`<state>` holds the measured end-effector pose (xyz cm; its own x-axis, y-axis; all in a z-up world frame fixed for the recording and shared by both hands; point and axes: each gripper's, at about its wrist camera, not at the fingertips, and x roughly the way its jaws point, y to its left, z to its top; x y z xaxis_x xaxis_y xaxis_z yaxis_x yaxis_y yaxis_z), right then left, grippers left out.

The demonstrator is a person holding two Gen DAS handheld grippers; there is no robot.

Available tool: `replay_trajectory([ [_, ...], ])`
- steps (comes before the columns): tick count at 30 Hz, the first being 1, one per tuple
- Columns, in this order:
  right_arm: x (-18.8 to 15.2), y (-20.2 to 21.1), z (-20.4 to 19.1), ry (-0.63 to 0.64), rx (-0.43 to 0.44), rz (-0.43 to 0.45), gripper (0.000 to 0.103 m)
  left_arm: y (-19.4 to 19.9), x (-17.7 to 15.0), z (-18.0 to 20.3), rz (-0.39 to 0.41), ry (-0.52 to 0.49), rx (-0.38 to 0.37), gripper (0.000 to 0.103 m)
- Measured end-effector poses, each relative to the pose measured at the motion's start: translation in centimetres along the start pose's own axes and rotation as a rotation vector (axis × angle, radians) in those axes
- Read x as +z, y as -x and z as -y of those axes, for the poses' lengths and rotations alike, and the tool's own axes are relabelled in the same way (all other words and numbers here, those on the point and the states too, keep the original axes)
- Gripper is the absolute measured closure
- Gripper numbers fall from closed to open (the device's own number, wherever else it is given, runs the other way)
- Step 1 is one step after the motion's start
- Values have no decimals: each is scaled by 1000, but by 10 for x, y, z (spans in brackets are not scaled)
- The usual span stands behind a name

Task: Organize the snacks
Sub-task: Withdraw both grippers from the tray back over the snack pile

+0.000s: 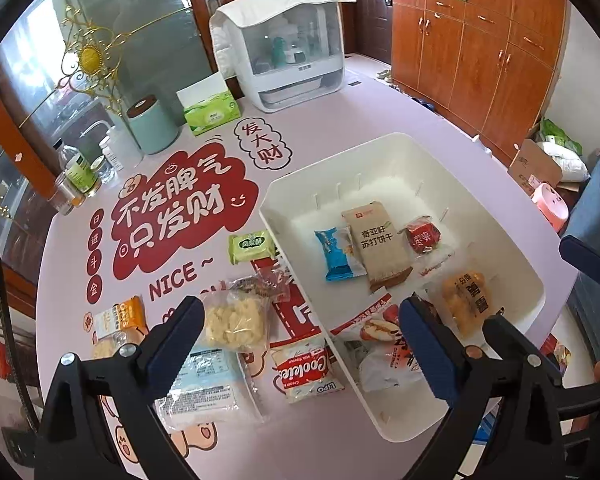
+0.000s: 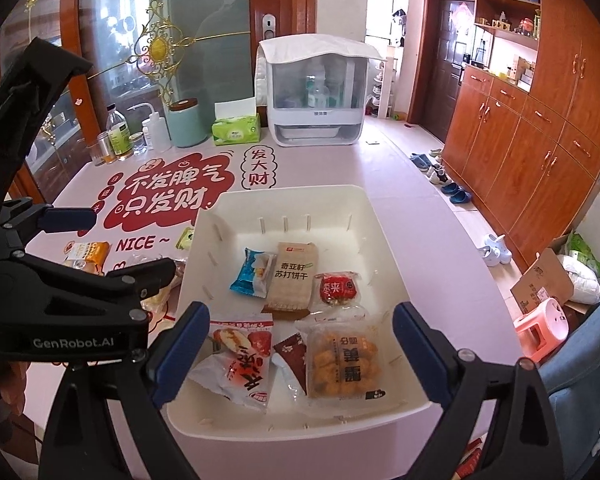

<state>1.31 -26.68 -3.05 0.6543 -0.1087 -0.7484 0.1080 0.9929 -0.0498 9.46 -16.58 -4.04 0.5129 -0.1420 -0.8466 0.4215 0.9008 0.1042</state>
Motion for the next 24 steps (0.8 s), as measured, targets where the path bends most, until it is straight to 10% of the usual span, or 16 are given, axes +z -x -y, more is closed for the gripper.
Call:
replay_trajectory([
  [24, 21, 7, -59, 47, 206, 105, 9, 28, -58, -96, -8, 222, 162, 6],
])
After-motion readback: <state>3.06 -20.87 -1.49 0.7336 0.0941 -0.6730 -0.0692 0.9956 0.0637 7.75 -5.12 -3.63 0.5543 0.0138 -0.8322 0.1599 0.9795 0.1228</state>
